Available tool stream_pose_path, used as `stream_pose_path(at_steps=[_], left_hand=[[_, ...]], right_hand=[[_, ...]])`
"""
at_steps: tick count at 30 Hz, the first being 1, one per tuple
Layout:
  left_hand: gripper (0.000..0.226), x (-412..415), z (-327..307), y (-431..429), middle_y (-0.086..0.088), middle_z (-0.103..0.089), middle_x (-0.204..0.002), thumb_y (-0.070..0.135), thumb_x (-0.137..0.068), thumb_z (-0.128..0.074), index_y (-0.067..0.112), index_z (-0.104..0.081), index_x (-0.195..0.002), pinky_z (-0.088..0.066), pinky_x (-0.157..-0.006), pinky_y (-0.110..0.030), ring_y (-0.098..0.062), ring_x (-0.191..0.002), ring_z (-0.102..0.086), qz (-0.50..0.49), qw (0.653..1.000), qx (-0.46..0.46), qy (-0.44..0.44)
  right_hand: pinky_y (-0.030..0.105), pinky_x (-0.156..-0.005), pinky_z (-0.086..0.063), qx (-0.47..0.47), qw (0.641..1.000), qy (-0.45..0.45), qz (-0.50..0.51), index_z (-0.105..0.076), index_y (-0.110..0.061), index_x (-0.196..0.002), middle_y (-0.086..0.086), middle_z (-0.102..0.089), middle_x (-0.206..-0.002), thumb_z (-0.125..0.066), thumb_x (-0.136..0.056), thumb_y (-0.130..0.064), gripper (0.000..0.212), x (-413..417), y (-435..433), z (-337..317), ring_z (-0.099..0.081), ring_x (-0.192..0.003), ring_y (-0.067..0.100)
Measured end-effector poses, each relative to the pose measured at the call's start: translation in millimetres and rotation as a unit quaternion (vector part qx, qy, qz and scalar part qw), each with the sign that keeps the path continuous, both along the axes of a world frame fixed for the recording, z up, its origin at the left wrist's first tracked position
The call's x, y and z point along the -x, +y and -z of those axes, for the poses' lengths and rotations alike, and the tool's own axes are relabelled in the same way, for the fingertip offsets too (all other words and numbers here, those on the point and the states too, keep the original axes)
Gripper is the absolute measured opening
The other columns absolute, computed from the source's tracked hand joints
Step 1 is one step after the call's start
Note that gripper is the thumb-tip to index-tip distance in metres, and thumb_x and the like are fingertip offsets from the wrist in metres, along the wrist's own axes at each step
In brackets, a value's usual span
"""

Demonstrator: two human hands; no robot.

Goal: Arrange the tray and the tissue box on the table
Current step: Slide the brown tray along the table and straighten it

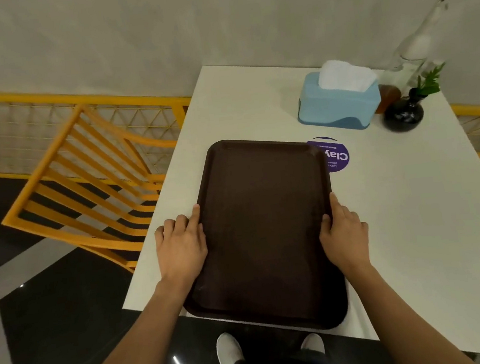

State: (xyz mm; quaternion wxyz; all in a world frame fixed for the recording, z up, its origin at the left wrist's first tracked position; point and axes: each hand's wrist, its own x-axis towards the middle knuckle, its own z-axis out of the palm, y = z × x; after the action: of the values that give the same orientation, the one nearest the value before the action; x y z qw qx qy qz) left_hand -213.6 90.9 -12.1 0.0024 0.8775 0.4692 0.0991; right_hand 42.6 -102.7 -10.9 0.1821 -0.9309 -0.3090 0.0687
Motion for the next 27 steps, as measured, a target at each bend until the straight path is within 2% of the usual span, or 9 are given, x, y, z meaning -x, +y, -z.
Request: stream_pose_path(at_steps=[3,11,24,27], left_hand=[[0.046,7.8,-0.6,16.6,-0.011,-0.07,-0.105,0.032,-0.101,-0.046,0.015,-0.054,-0.143,-0.044,-0.091,-0.05,-0.034,-0.1,-0.06,-0.002,1.0,-0.007,0.0],[0.044,12.0,-5.7,46.8,-0.01,-0.07,-0.098,0.03,-0.101,-0.05,0.014,-0.055,-0.142,-0.046,-0.081,-0.047,-0.032,-0.091,-0.06,-0.023,1.0,0.008,-0.019],[0.047,-4.5,-7.0,94.3,-0.009,-0.065,-0.118,0.032,-0.103,-0.044,0.014,-0.051,-0.146,-0.045,-0.096,-0.046,-0.029,-0.11,-0.058,-0.007,0.999,0.04,-0.035],[0.048,-2.9,-5.2,108.5,-0.01,-0.063,-0.125,0.03,-0.103,-0.046,0.015,-0.048,-0.148,-0.043,-0.1,-0.046,-0.03,-0.115,-0.055,0.002,0.994,0.085,-0.07]], right_hand=[[0.053,-0.101,-0.042,0.009,1.0,-0.003,-0.002,-0.026,-0.017,-0.156,0.009,-0.061,-0.131,-0.041,-0.105,-0.03,0.055,7.7,19.1,-0.2,-0.058,-0.114,0.031],[0.053,-0.103,-0.041,0.028,0.999,-0.008,-0.015,-0.026,-0.019,-0.156,0.009,-0.062,-0.13,-0.042,-0.104,-0.033,0.056,3.8,65.6,-2.4,-0.059,-0.114,0.031],[0.051,-0.101,-0.042,0.019,1.0,-0.011,-0.009,-0.027,-0.017,-0.156,0.009,-0.063,-0.126,-0.042,-0.104,-0.031,0.056,-8.6,104.0,-4.0,-0.059,-0.112,0.029],[0.051,-0.093,-0.046,0.011,1.0,-0.023,-0.005,-0.03,-0.015,-0.154,0.012,-0.066,-0.12,-0.046,-0.103,-0.027,0.055,-4.6,112.0,-4.2,-0.061,-0.105,0.033]])
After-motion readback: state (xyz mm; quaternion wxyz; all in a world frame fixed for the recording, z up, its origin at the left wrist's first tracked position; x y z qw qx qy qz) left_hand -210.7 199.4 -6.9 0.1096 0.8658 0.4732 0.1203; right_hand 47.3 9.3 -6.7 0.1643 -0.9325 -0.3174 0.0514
